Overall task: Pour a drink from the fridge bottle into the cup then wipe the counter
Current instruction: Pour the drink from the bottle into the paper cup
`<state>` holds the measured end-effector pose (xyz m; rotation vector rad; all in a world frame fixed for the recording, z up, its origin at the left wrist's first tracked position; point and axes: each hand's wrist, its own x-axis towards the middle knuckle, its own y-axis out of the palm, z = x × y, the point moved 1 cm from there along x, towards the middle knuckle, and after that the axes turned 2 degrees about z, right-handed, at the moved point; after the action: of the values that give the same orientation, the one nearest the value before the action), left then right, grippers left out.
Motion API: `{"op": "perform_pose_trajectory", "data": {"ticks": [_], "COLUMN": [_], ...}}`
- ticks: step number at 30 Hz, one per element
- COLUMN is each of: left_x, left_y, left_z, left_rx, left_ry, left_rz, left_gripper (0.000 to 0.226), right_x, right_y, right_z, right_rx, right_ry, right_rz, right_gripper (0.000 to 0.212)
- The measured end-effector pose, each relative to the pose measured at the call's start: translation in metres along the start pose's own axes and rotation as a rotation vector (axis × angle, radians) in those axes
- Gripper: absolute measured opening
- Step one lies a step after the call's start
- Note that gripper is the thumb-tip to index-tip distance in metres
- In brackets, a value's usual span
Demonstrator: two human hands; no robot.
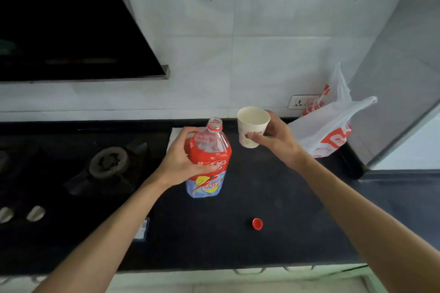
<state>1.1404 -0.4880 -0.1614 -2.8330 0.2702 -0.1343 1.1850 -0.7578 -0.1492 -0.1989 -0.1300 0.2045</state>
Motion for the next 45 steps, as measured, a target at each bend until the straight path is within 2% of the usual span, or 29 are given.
{"op": "perform_pose_trajectory", "data": {"ticks": [2, 6, 14, 17, 20, 28, 45], "left_x": [0.012, 0.029, 0.054, 0.060, 0.066, 0.067, 0.069], "left_y": [-0.012, -0.031, -0.066, -0.075, -0.087, -0.107, -0.122], "left_z": [-0.022, -0.068, -0.156, -0.188, -0.214, -0.269, -0.324], "left_rx": [0.046, 0.100, 0.228, 0.287, 0.344, 0.519, 0.891], "left_ry": [0.043, 0.127, 0.254, 0.283, 0.314, 0.305, 0.257], "left_rz": [0.000, 0.009, 0.009, 0.008, 0.003, 0.099, 0.241], "left_gripper": [0.081, 0.087, 0.076, 0.078, 0.083, 0.066, 0.069], "right_x": [0.007, 0.020, 0.041, 0.047, 0.050, 0.048, 0.049], "right_y": [-0.004, -0.019, -0.044, -0.053, -0.058, -0.065, -0.063], "right_z": [0.022, 0.062, 0.151, 0.176, 0.194, 0.215, 0.221], "right_rx": [0.011, -0.026, -0.105, -0.075, -0.052, -0.048, -0.060], "right_ry": [-0.039, -0.117, -0.265, -0.294, -0.321, -0.347, -0.333], "right_rz": [-0.010, 0.003, 0.013, 0.012, 0.023, 0.064, 0.162], "right_gripper": [0.050, 0.045, 0.043, 0.048, 0.043, 0.042, 0.040]}}
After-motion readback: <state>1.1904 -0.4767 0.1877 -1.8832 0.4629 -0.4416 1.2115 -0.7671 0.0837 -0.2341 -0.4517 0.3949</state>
